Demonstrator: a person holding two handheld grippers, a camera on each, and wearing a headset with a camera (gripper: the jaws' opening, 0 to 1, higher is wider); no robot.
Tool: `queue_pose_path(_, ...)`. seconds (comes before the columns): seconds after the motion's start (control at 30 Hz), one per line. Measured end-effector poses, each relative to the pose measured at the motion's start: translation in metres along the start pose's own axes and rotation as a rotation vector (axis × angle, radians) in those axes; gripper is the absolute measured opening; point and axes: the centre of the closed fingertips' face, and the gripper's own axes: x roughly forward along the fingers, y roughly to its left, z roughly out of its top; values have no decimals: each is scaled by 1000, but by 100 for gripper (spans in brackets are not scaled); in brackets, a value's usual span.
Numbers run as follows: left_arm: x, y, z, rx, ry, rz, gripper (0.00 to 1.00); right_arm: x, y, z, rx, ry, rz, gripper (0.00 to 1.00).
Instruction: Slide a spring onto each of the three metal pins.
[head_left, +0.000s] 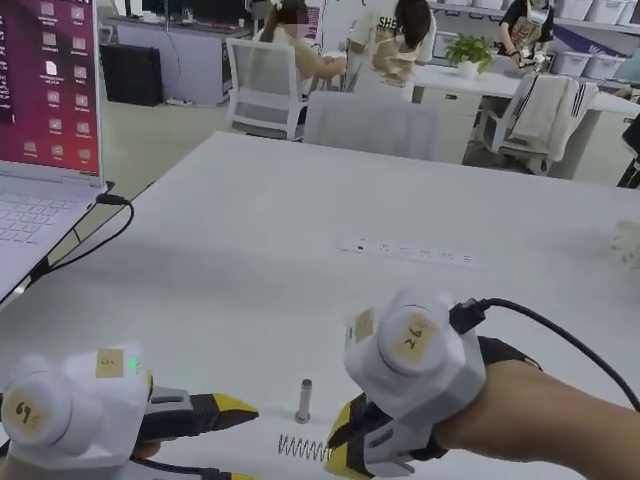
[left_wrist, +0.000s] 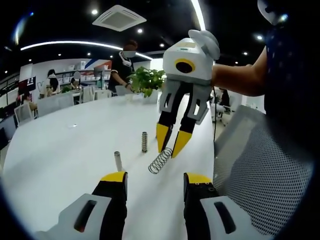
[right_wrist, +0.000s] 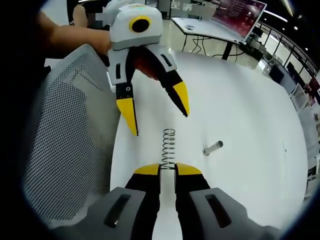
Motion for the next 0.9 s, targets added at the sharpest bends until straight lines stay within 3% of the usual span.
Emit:
queue_pose_path(0.33, 4, -9, 15, 43, -28, -41, 25, -12, 2, 9, -65, -35, -4, 8)
queue_pose_path(0.9, 10, -12, 22, 63, -68, -85, 14, -16, 2, 18, -137, -41, 20, 8)
